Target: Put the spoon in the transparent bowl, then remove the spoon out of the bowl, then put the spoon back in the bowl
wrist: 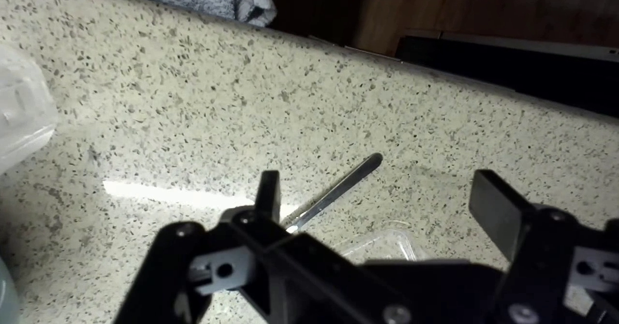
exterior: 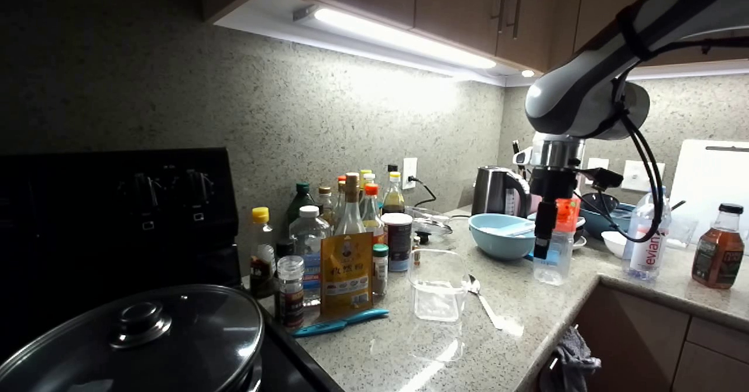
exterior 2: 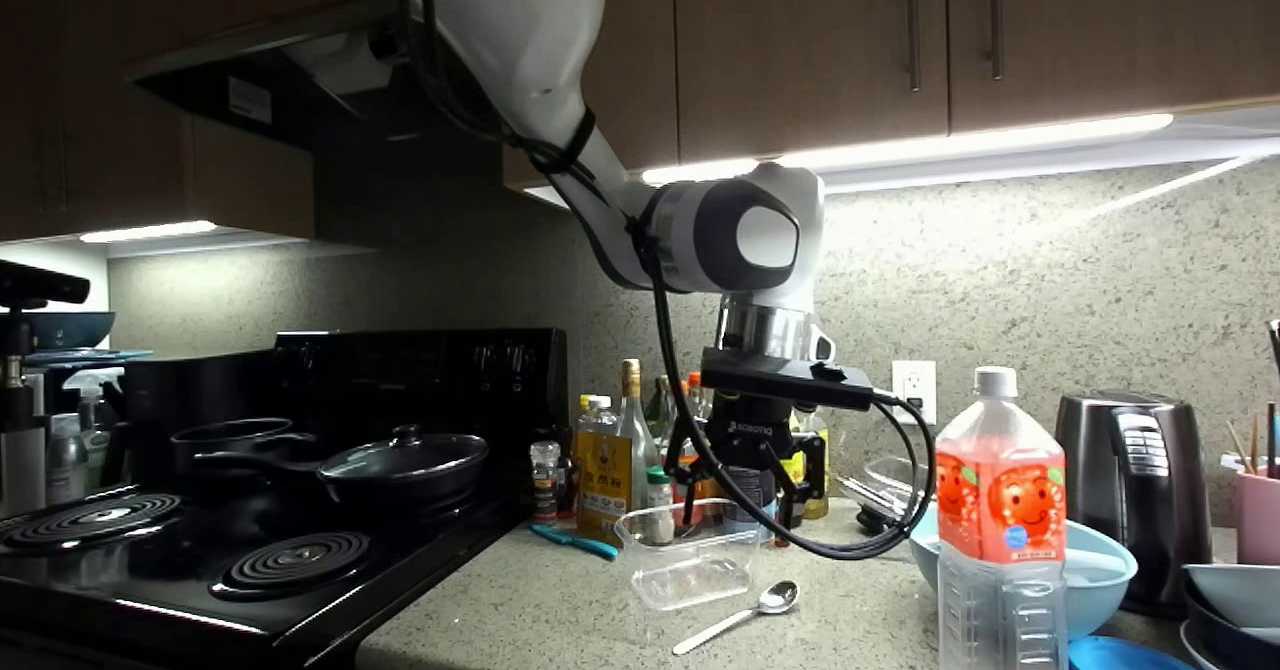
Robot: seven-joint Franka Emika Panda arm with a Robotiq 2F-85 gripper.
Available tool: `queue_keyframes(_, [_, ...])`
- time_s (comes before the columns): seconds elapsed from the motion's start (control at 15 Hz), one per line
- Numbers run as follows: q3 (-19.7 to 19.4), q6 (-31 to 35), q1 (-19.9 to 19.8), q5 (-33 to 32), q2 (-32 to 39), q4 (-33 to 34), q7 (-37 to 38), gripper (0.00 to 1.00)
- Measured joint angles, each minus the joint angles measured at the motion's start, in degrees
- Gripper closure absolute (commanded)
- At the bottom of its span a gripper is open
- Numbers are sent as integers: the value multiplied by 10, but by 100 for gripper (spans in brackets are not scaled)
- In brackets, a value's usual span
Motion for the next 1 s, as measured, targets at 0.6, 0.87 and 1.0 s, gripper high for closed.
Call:
queue_keyframes(0.6, [26, 39, -10, 12, 22, 13, 2, 0])
queue_keyframes(0.87, [50, 75, -12, 28, 67, 45, 3, 0])
queue_keyframes(1.0, [57, 77, -18, 28, 95, 68, 7, 0])
